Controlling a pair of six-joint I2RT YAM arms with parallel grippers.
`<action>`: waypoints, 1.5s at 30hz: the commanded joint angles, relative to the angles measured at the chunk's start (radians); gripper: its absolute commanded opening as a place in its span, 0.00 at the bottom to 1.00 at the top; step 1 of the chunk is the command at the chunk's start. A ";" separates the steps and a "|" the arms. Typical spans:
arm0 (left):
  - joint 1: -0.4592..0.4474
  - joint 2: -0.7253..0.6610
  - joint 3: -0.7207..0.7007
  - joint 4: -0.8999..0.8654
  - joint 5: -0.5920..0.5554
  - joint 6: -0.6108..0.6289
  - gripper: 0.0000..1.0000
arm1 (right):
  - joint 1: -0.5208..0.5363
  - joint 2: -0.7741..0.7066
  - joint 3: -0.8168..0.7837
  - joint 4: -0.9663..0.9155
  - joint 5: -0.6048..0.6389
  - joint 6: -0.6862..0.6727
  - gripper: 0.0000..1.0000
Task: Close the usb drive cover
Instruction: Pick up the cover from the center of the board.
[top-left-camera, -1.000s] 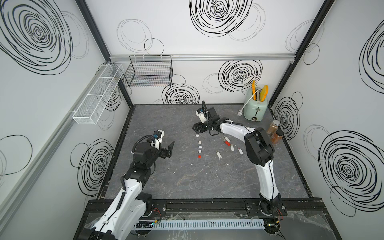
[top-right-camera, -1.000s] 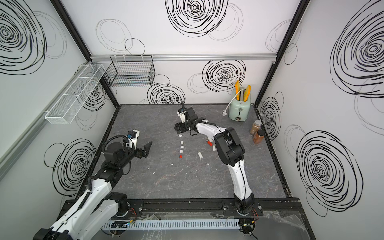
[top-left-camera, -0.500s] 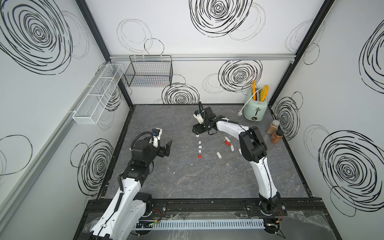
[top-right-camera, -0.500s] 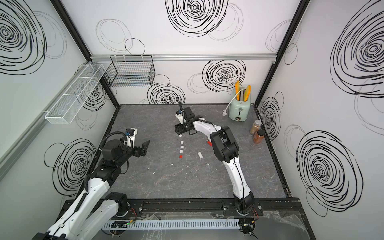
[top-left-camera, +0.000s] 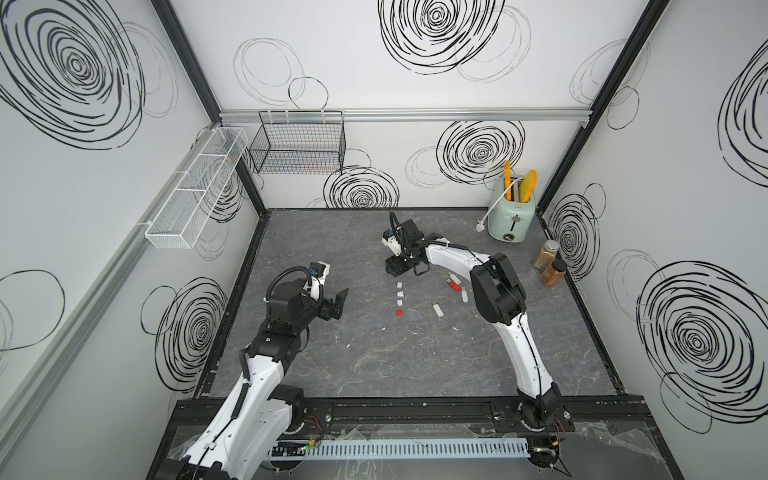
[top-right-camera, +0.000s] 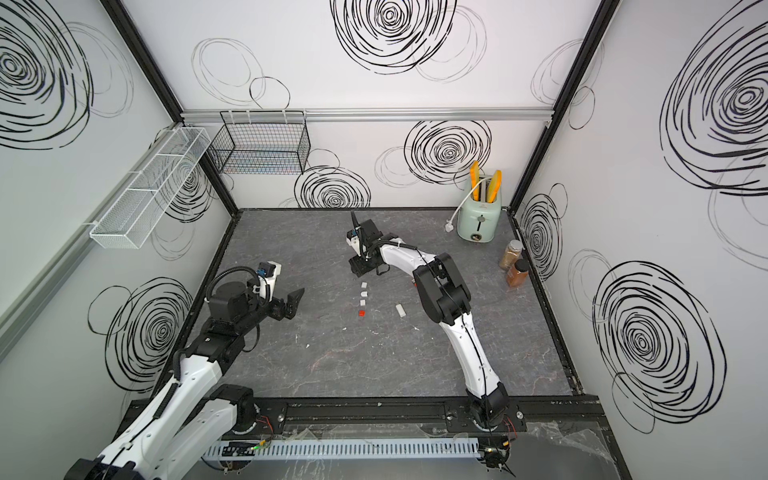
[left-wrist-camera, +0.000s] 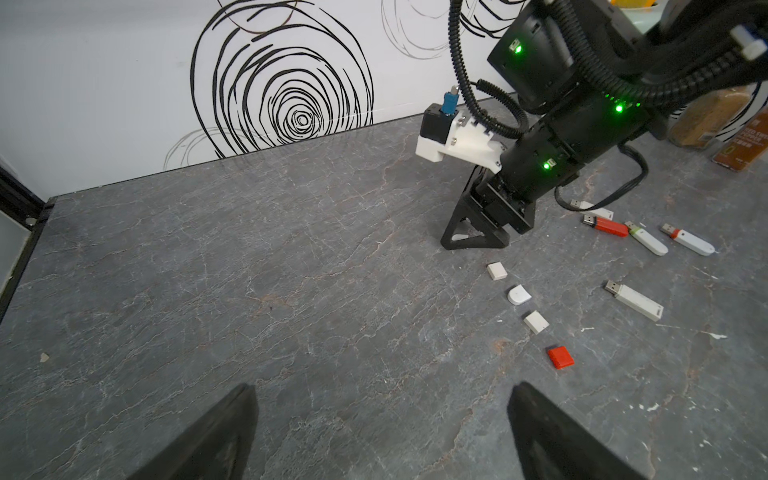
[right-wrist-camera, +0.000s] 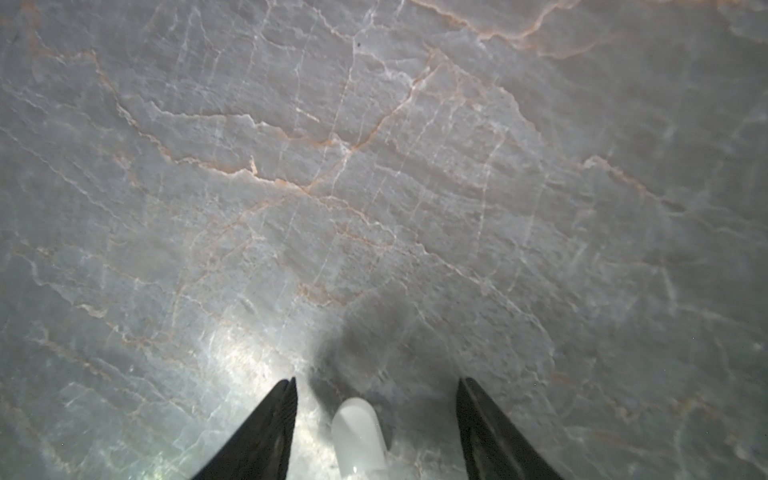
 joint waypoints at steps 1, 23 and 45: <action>0.007 0.001 -0.009 0.041 0.015 0.016 0.98 | 0.011 0.020 0.015 -0.071 0.018 -0.030 0.58; 0.011 -0.015 -0.023 0.060 0.014 0.028 0.98 | 0.056 -0.021 -0.059 -0.080 0.096 -0.078 0.39; 0.015 -0.018 -0.027 0.063 0.009 0.028 0.98 | 0.058 -0.035 -0.097 -0.073 0.118 -0.079 0.32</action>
